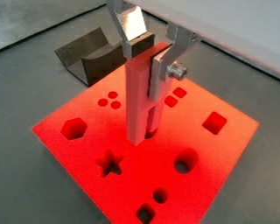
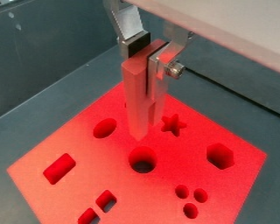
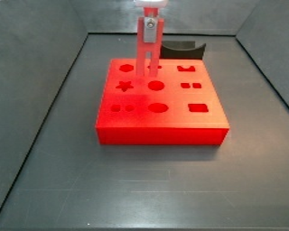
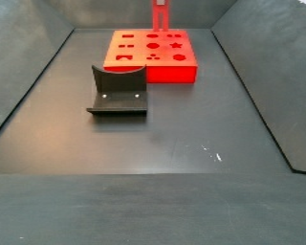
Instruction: Insert the double-square object.
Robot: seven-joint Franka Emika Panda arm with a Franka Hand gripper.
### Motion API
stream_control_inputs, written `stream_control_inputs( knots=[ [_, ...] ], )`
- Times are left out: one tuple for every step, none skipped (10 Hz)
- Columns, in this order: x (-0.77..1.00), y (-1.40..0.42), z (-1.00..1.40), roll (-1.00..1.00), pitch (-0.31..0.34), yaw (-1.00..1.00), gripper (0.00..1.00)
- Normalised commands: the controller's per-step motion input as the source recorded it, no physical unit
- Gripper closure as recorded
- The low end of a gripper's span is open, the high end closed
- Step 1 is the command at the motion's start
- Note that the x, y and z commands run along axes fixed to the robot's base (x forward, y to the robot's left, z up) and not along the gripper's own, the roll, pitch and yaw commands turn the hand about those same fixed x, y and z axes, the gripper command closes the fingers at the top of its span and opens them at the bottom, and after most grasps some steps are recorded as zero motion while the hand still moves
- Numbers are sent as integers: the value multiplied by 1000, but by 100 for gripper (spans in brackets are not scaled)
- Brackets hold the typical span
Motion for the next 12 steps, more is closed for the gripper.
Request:
stream_control_inputs(
  knots=[
    [0, 0, -114, 0, -77, 283, 100],
    [186, -40, -6, 199, -76, 263, 100],
    [383, -126, 0, 449, -27, 251, 100],
    [554, -180, 0, 429, -43, 214, 100],
    [754, -240, 0, 317, -141, 40, 100],
    [786, -191, 0, 274, -150, 0, 100],
    [763, 0, -89, 83, -17, -11, 100],
    [926, 223, -254, -24, 71, -240, 100],
    [880, 274, -269, -77, 74, -309, 100],
    [829, 200, -320, -140, 100, -320, 100],
    [857, 86, -240, -206, 119, -234, 100],
    [866, 54, -137, -231, 104, -237, 100]
  ],
)
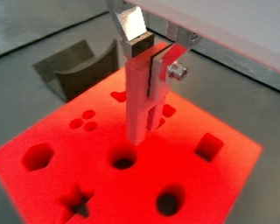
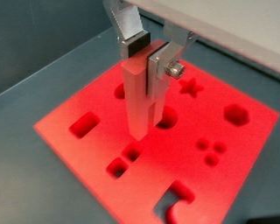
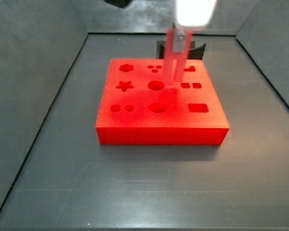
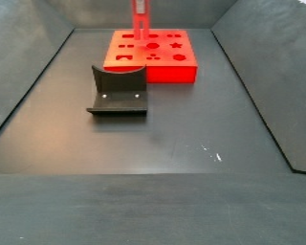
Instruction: Insert the double-square object.
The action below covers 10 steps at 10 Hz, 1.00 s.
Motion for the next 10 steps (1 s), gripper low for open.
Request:
stream_control_inputs(
  knots=[
    [871, 66, 0, -196, 90, -183, 100],
    [877, 60, 0, -167, 27, -106, 100],
    [809, 106, 0, -149, 20, -94, 100],
    [546, 143, -11, -114, 4, -40, 100],
    [197, 151, -17, -64, 0, 14, 100],
    [126, 34, -40, -1, 1, 103, 100],
    [97, 0, -83, 0, 7, 149, 100],
    [134, 0, -77, 0, 26, 191, 100],
    [43, 0, -60, 0, 13, 234, 100],
    [100, 0, -63, 0, 16, 257, 100]
  ],
)
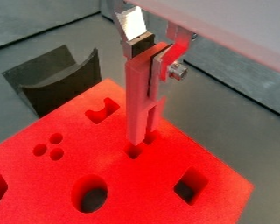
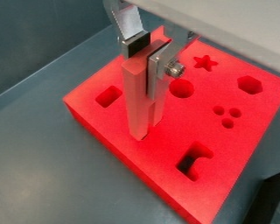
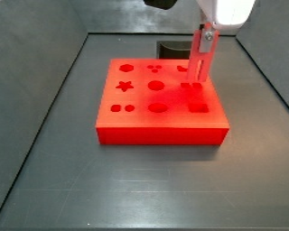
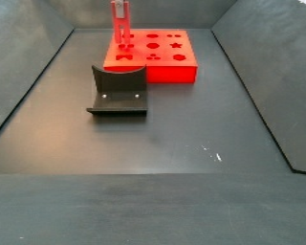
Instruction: Insert the double-square object.
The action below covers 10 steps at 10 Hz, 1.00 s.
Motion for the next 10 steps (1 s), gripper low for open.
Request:
stream_control_inputs(
  knots=[
    [174, -23, -49, 0, 16, 277, 100],
    [46, -23, -14, 0, 3, 197, 100],
    [0, -26, 0, 0, 0, 94, 100],
    [-20, -6, 0, 1, 0, 0, 100],
    [-71, 0, 0, 10, 0, 0, 100],
    [-57, 0, -11, 13, 0, 0, 100],
    [-91, 0, -26, 44, 0, -9, 100],
    [-123, 0, -29, 34, 0, -23, 100],
    [-49, -29, -34, 14, 0, 0, 100],
    [0, -60, -54, 7, 0, 0, 100]
  ],
)
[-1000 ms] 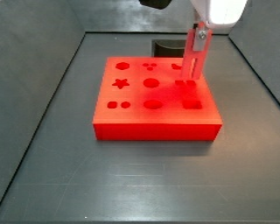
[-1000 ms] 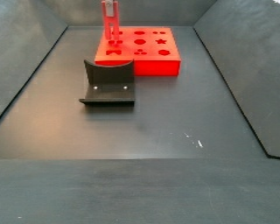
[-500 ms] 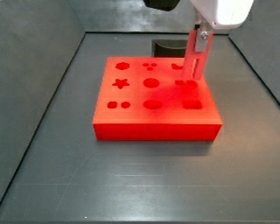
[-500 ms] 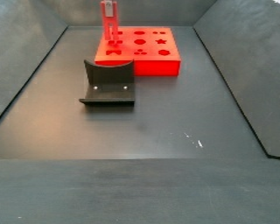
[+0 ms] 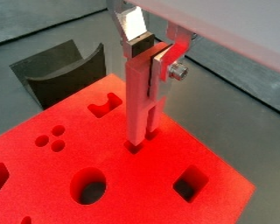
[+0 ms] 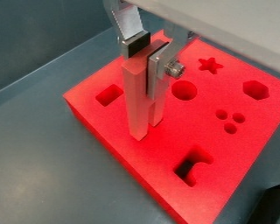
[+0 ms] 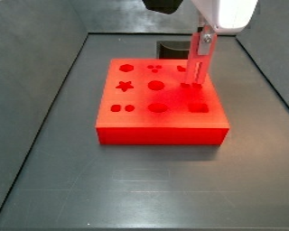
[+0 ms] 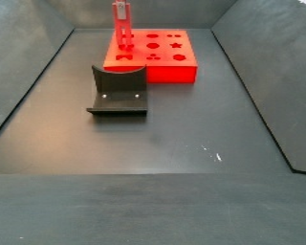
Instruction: Insert the double-square object.
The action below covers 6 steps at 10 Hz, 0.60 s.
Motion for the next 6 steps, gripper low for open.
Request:
stream_control_inputs(
  knots=[
    [0, -49, -100, 23, -4, 0, 100],
    [0, -57, -157, 27, -27, 0, 100],
    [0, 0, -174, 54, -20, 0, 100],
    [0, 0, -197, 71, -6, 0, 100],
    [-9, 0, -189, 77, 0, 0, 100],
    [0, 0, -171, 56, 0, 0, 100]
  ],
)
